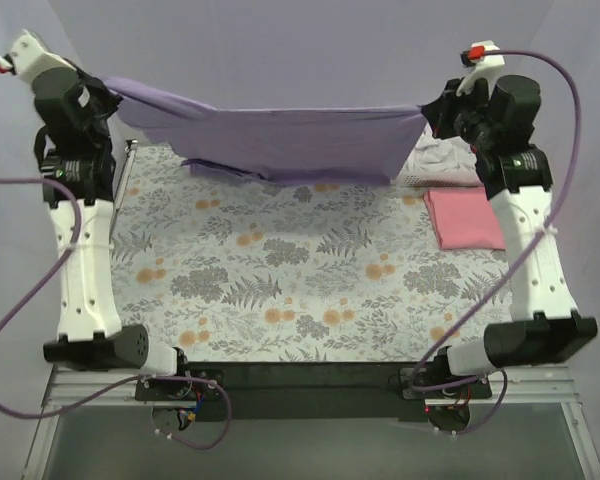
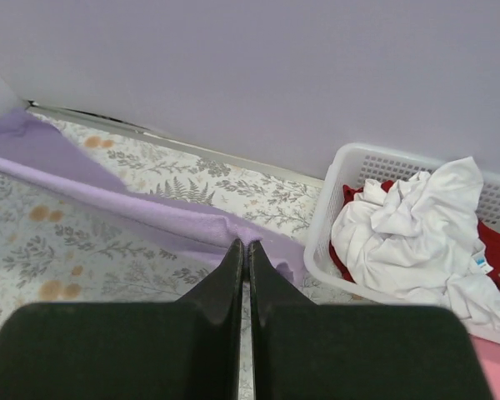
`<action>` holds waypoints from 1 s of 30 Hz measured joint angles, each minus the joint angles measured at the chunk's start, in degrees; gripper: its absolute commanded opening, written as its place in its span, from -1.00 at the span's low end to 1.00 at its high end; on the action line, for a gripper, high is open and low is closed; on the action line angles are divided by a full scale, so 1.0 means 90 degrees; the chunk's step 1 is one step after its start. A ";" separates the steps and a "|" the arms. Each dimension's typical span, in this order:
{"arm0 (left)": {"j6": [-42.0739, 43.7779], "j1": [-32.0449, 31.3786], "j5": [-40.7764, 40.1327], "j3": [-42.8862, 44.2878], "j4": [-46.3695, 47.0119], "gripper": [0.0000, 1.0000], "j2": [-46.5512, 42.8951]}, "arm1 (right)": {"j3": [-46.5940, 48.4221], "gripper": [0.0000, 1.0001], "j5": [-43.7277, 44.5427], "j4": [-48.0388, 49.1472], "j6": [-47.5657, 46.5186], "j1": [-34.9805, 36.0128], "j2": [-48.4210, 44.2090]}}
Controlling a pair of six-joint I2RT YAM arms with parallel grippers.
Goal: Fold and stack the t-shirts
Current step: Flatten the tshirt out
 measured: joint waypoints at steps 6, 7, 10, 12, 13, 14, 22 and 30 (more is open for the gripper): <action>0.0355 0.0005 -0.0119 -0.0117 0.0153 -1.00 -0.1880 | -0.1685 -0.97 -0.0024 0.0034 -0.0289 0.0002 -0.2482; 0.0406 0.0002 -0.0126 -0.0121 0.0107 -1.00 -0.2154 | -0.1960 -0.97 -0.0024 0.0005 -0.0345 0.0005 -0.2856; 0.0520 0.0002 -0.0138 -0.0097 -0.0032 -1.00 -0.2599 | -0.2390 -0.97 0.0015 -0.0170 -0.0517 0.0005 -0.3665; 0.0624 0.0002 -0.0155 0.0083 -0.0182 -1.00 -0.2732 | -0.2402 -0.97 0.0063 -0.0284 -0.0639 0.0005 -0.3978; 0.0685 0.0002 -0.0165 0.0243 -0.0277 -1.00 -0.2742 | -0.2382 -0.97 0.0078 -0.0306 -0.0670 0.0005 -0.4087; 0.0738 0.0002 -0.0168 0.0454 -0.0372 -1.00 -0.2701 | -0.2336 -0.97 0.0102 -0.0342 -0.0704 0.0005 -0.4206; 0.1151 0.0002 -0.0170 0.1953 -0.0559 -1.00 -0.2042 | -0.1729 -0.97 0.0219 -0.0408 -0.0787 0.0005 -0.4240; 0.1231 0.0002 0.0182 0.1477 0.0022 -1.00 -0.1144 | -0.1902 -0.97 0.0355 0.0000 -0.0753 0.0005 -0.3388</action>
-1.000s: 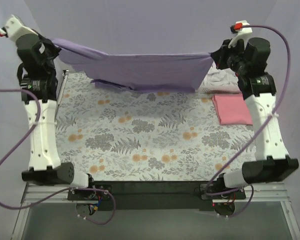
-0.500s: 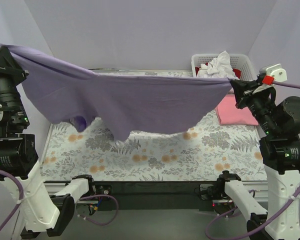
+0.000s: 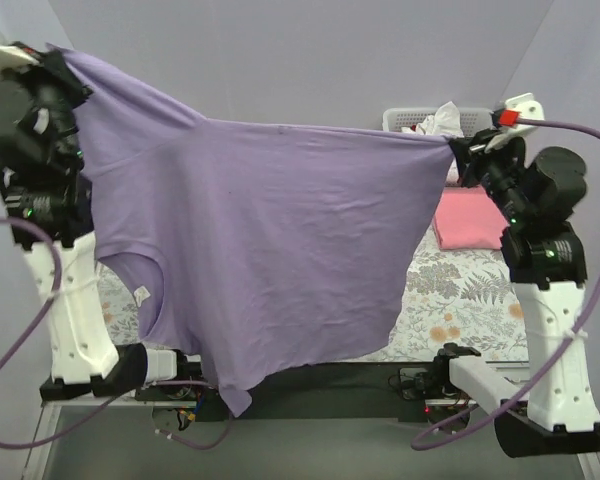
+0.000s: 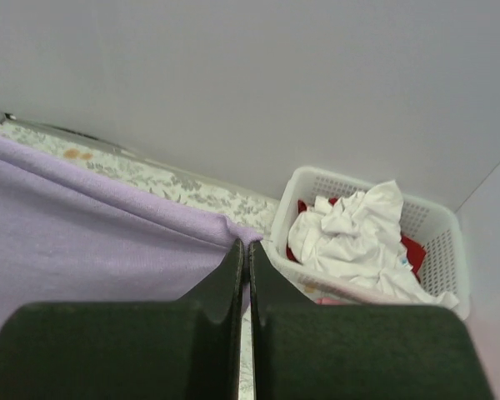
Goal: Fold and stack the t-shirts
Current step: Flatten the tshirt out
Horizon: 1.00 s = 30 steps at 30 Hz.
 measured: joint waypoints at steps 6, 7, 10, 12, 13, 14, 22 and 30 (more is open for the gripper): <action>-0.0046 -0.0002 0.0457 -0.2288 0.0981 -1.00 0.1290 | -0.0969 -0.97 0.0146 0.0682 0.0024 0.0000 0.1258; -0.0063 -0.0005 0.0539 -0.2642 0.1134 -1.00 0.1603 | -0.1105 -0.97 0.0197 0.0804 0.0022 0.0000 0.1566; -0.0104 -0.0007 0.0782 -0.3322 0.1341 -1.00 0.2599 | -0.1489 -0.97 0.0401 0.1166 -0.0027 -0.0002 0.2482; -0.0121 -0.0017 0.0933 -0.3594 0.1469 -1.00 0.3213 | -0.1649 -0.97 0.0510 0.1443 -0.0061 -0.0005 0.3077; -0.0131 -0.0022 0.1013 -0.3735 0.1537 -1.00 0.3514 | -0.1678 -0.97 0.0566 0.1579 -0.0085 -0.0005 0.3381; -0.0136 -0.0029 0.1076 -0.3825 0.1605 -1.00 0.3740 | -0.1678 -0.97 0.0607 0.1685 -0.0112 -0.0005 0.3633; -0.0265 -0.0061 0.1450 -0.3895 0.2249 -1.00 0.4845 | -0.1387 -0.97 0.0709 0.2443 -0.0381 -0.0015 0.5693; -0.0406 -0.0083 0.1647 -0.3912 0.2584 -1.00 0.5066 | -0.1180 -0.97 0.0833 0.2679 -0.0607 -0.0041 0.6088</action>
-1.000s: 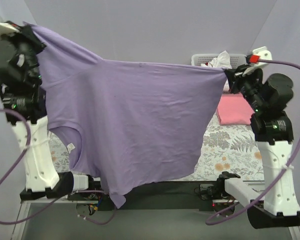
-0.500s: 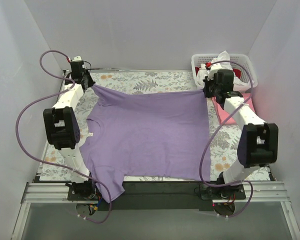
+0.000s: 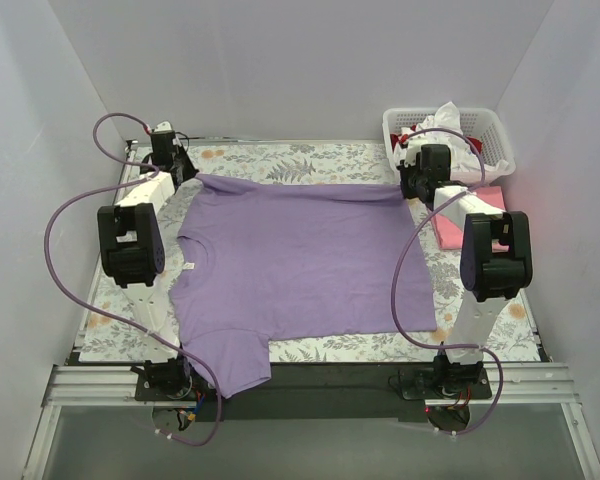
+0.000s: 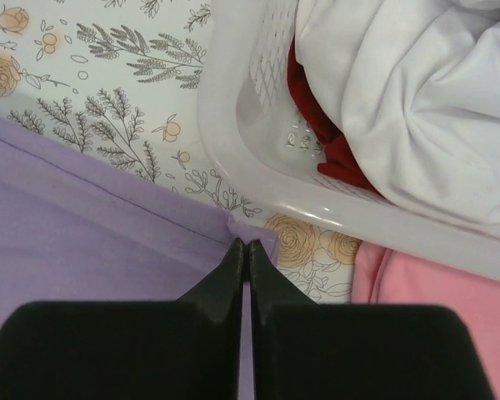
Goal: Fold and stack the t-shirts
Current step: Flatten the tshirt out, then fold the tshirt
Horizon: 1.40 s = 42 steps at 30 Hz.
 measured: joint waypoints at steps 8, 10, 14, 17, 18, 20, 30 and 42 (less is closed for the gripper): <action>-0.0287 -0.0012 -0.0143 -0.0636 -0.0165 -1.00 -0.0542 | 0.0012 -0.97 0.0024 0.0141 -0.0104 -0.0029 -0.0002; -0.0379 -0.0012 -0.0219 -0.0850 -0.0265 -1.00 -0.0850 | 0.0010 -0.97 0.0022 0.0141 -0.0104 -0.0041 -0.0002; -0.0525 -0.0012 -0.0362 -0.1141 -0.0420 -1.00 -0.1435 | -0.0044 -0.97 0.0022 0.0136 -0.0092 -0.0044 -0.0017; -0.0617 -0.0012 -0.0374 -0.1336 -0.0554 -1.00 -0.1790 | -0.0177 -0.97 0.0027 0.0119 -0.0073 -0.0044 -0.0073; -0.0651 -0.0012 -0.0384 -0.1372 -0.0641 -1.00 -0.1882 | -0.0240 -0.97 0.0032 0.0114 -0.0063 -0.0044 -0.0107; -0.0719 -0.0015 -0.0403 -0.1423 -0.0799 -1.00 -0.2006 | -0.0335 -0.97 0.0049 0.0085 -0.0041 -0.0046 -0.0182; -0.1311 -0.0024 -0.0610 -0.2497 -0.1596 -1.00 -0.3109 | -0.0821 -0.97 0.0146 -0.0027 0.0039 -0.0046 -0.0750; -0.2089 -0.0041 -0.0704 -0.3925 -0.1693 -1.00 -0.4425 | -0.1137 -0.97 0.0435 -0.0029 0.0092 -0.0046 -0.0763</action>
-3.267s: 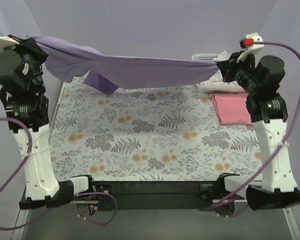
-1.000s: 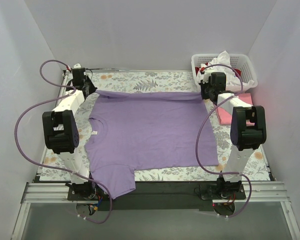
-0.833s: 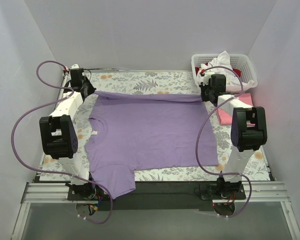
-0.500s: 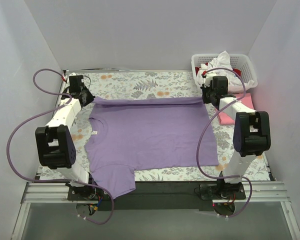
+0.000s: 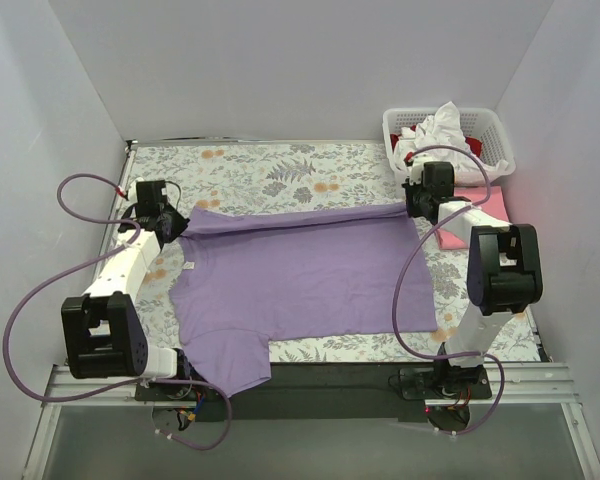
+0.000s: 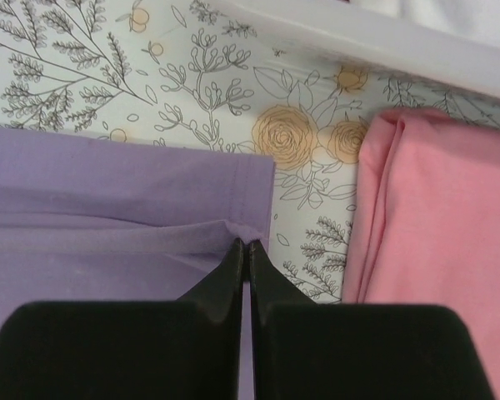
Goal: Fold and stack the t-shirts
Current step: Fold the tshirt
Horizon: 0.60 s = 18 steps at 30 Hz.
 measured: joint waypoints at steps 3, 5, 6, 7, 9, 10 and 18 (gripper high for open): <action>-0.0056 0.0000 -0.0002 -0.0199 -0.0010 -1.00 -0.0216 | -0.0121 -0.97 0.0049 -0.0007 0.0029 0.0000 0.0012; -0.0078 0.0000 -0.0012 -0.0287 0.0005 -1.00 -0.0350 | -0.0160 -0.97 0.0061 -0.0012 0.0053 0.0000 0.0012; -0.0092 0.0000 -0.0019 -0.0318 0.0007 -1.00 -0.0391 | -0.0163 -0.97 0.0063 -0.0012 0.0066 0.0000 0.0012; -0.0102 0.0000 -0.0019 -0.0335 0.0007 -1.00 -0.0401 | -0.0165 -0.97 0.0063 -0.0007 0.0073 0.0000 0.0012; -0.0141 0.0000 -0.0032 -0.0406 0.0051 -1.00 -0.0401 | -0.0168 -0.97 0.0063 0.0002 0.0100 0.0000 0.0010; -0.0163 0.0000 -0.0041 -0.0454 0.0049 -1.00 -0.0401 | -0.0202 -0.97 0.0066 0.0017 0.0117 0.0000 0.0010; -0.0170 0.0000 -0.0063 -0.0537 0.0015 -1.00 -0.0420 | -0.0498 -0.97 0.0117 -0.0005 0.0141 0.0000 -0.0046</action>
